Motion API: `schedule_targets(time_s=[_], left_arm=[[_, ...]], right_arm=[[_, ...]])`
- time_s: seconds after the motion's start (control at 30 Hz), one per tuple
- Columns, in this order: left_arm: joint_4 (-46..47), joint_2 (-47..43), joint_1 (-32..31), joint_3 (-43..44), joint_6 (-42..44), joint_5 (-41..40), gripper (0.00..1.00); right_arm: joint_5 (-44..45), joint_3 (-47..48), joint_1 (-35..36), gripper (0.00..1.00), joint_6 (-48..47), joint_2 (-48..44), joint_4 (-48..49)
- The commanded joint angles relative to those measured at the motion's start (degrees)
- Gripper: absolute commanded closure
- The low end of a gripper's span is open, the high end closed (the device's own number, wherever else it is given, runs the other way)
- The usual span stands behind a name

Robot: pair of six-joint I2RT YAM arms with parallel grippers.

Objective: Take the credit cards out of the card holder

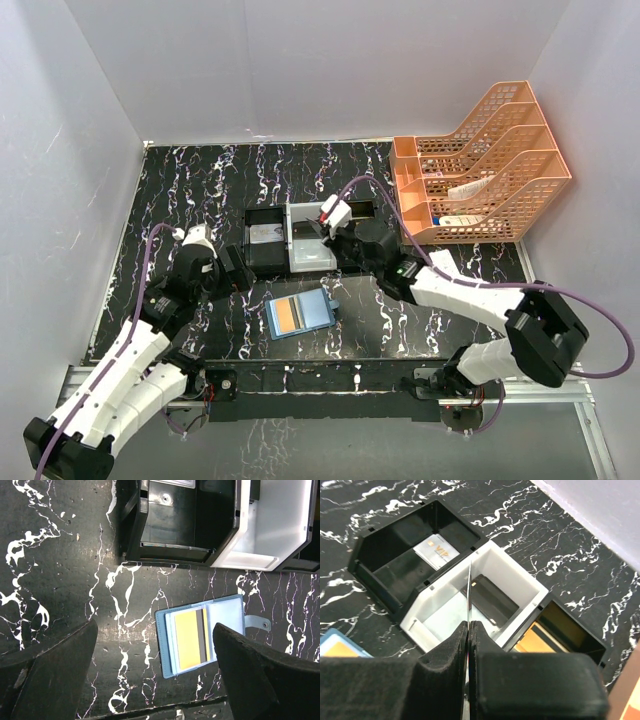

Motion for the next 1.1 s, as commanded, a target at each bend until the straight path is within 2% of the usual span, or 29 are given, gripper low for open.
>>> schedule_targets(time_s=[0.0, 0.17, 0.27, 0.4, 0.57, 1.07], left_arm=[[-1.69, -1.86, 0.38, 2.01, -0.5, -2.49, 0.01], [-1.77, -2.25, 0.39, 1.75, -0.8, -1.86, 0.01], [-1.62, -2.41, 0.36, 1.62, -0.98, -1.96, 0.01], [-1.51, -2.35, 0.36, 1.57, -0.93, -1.82, 0.01], [-1.52, -2.26, 0.37, 1.6, -0.96, -1.71, 0.01], [-1.54, -2.7, 0.37, 1.55, -0.94, -1.77, 0.01]], right_arm=[[1.21, 6.07, 0.02, 1.0, -9.12, 3.3, -0.87], [1.14, 12.44, 0.02, 1.0, -14.88, 9.4, -7.34], [1.22, 14.92, 0.02, 1.0, -18.04, 12.7, -7.54], [5.59, 18.57, 0.02, 1.0, -20.58, 18.45, -8.16], [11.36, 22.42, 0.02, 1.0, -23.9, 26.65, -6.01], [14.58, 28.15, 0.02, 1.0, -36.08, 39.08, -0.48]])
